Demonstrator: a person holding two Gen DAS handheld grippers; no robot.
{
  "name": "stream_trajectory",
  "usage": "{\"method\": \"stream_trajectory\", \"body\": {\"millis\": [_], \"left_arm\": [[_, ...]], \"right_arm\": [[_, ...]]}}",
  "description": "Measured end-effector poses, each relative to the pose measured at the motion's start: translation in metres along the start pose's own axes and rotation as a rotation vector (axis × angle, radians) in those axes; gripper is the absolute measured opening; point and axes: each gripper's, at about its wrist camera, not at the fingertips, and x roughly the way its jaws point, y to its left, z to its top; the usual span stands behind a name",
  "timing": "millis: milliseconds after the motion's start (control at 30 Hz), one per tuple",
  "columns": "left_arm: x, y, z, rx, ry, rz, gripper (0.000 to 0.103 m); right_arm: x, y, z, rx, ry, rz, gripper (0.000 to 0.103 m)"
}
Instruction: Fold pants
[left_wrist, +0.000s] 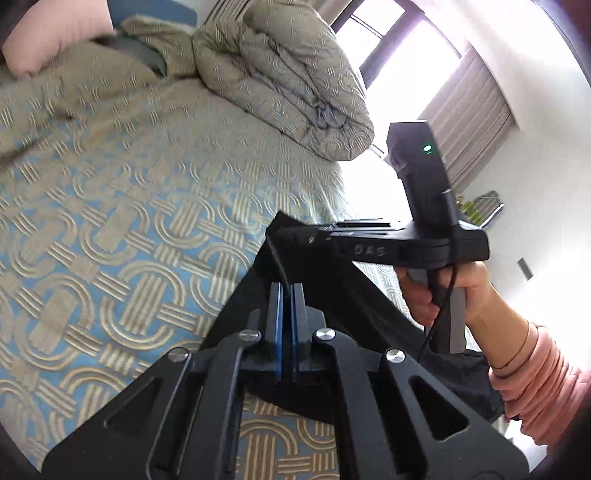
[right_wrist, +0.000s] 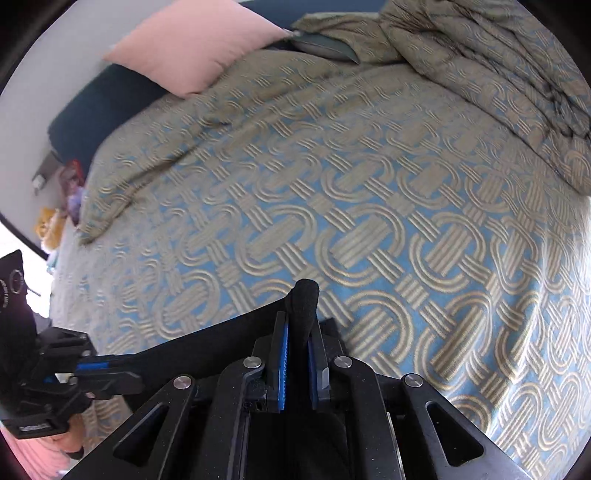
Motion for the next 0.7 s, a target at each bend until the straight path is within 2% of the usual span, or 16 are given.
{"method": "stream_trajectory", "body": {"millis": [67, 133, 200, 233, 300, 333, 400, 433, 467, 500, 533, 567, 633, 700], "left_arm": [[0.004, -0.001, 0.005, 0.023, 0.017, 0.067, 0.004], [0.022, 0.011, 0.004, 0.016, 0.073, 0.175, 0.004], [0.038, 0.029, -0.001, -0.027, 0.135, 0.23, 0.004], [0.046, 0.041, -0.008, -0.061, 0.171, 0.232, 0.004], [0.05, 0.052, -0.017, -0.106, 0.199, 0.212, 0.004], [0.048, 0.054, -0.022, -0.113, 0.197, 0.195, 0.004], [0.043, 0.052, -0.028, -0.103, 0.182, 0.175, 0.008], [0.04, 0.047, -0.03, -0.092, 0.177, 0.159, 0.019], [0.037, 0.044, -0.031, -0.081, 0.172, 0.142, 0.036], [0.035, 0.042, -0.033, -0.071, 0.164, 0.126, 0.046], [0.034, 0.038, -0.033, -0.059, 0.153, 0.117, 0.063], [0.033, 0.035, -0.034, -0.049, 0.147, 0.114, 0.07], [0.042, 0.028, -0.031, -0.037, 0.161, 0.116, 0.071], [0.053, 0.028, -0.029, -0.053, 0.189, 0.126, 0.071]], "right_arm": [[0.007, 0.006, 0.004, -0.022, 0.011, -0.028, 0.009], [0.025, 0.009, 0.006, -0.047, 0.041, -0.11, 0.01], [0.045, 0.005, 0.007, -0.035, 0.093, -0.196, 0.017], [0.05, 0.001, 0.007, -0.013, 0.108, -0.215, 0.018], [0.05, -0.007, 0.007, 0.057, 0.099, -0.225, 0.029], [0.043, -0.011, 0.006, 0.094, 0.076, -0.219, 0.031], [0.021, -0.017, 0.003, 0.131, 0.023, -0.233, 0.045], [0.007, -0.018, 0.0, 0.14, -0.004, -0.242, 0.047], [-0.009, -0.021, -0.005, 0.147, -0.029, -0.25, 0.051], [-0.026, -0.023, -0.011, 0.155, -0.047, -0.255, 0.053], [-0.043, -0.026, -0.02, 0.168, -0.061, -0.253, 0.054], [-0.059, -0.03, -0.03, 0.183, -0.071, -0.244, 0.054], [-0.093, -0.04, -0.061, 0.219, -0.079, -0.228, 0.056], [-0.121, -0.046, -0.092, 0.255, -0.081, -0.25, 0.057]]}}
